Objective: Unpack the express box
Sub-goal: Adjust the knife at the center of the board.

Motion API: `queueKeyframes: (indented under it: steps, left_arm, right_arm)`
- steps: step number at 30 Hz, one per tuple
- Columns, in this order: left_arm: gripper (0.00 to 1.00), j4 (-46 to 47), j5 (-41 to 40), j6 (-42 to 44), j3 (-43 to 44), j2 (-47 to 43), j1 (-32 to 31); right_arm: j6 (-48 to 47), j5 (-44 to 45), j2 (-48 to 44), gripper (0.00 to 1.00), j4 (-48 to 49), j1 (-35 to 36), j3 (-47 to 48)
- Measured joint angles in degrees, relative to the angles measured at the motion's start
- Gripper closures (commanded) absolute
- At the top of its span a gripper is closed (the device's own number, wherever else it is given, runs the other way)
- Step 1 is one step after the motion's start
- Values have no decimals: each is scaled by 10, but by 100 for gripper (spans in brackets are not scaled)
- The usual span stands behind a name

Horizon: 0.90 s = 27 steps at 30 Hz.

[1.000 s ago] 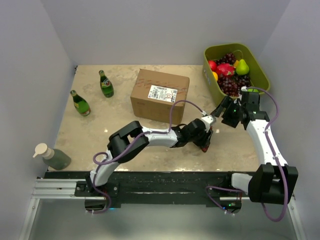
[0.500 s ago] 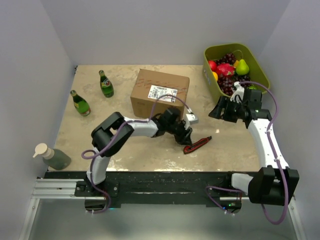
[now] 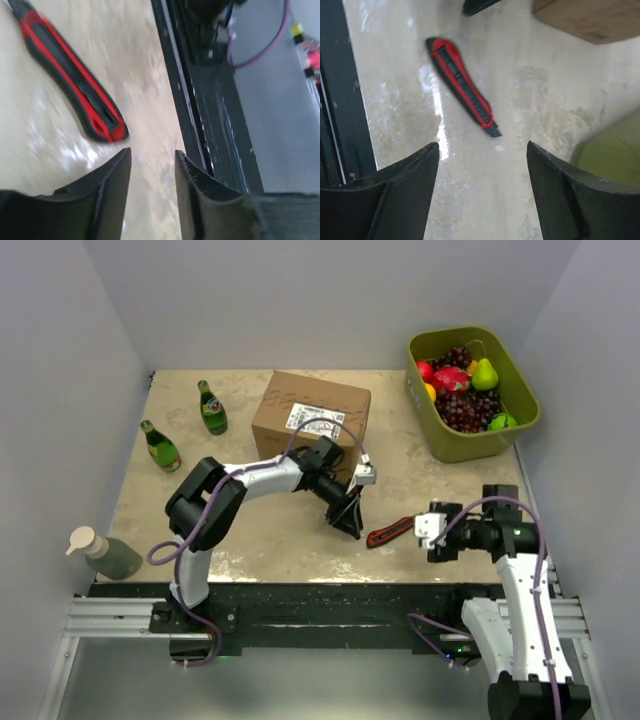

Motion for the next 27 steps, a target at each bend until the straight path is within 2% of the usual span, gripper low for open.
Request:
queueKeyframes:
  steps: [2, 4, 9, 15, 22, 27]
  left_arm:
    - [39, 30, -37, -23, -63, -31, -4]
    - [38, 43, -95, -38, -105, -67, -11]
    - [35, 85, -228, -43, -158, -183, -39]
    - [35, 104, -313, -32, -212, -308, -54]
    - [32, 94, -441, 14, -238, -344, -75]
    - [32, 82, -482, 43, -250, -372, -79]
  right_arm:
    - [-89, 5, -13, 26, 2, 0, -65]
    - [-160, 13, -19, 27, 1, 1, -116]
    - [-242, 10, 40, 29, 14, 19, -135]
    - [-214, 26, 177, 31, 77, 92, -92]
    - [-166, 65, 314, 32, 158, 168, -40]
    - [-139, 105, 405, 37, 187, 181, 1]
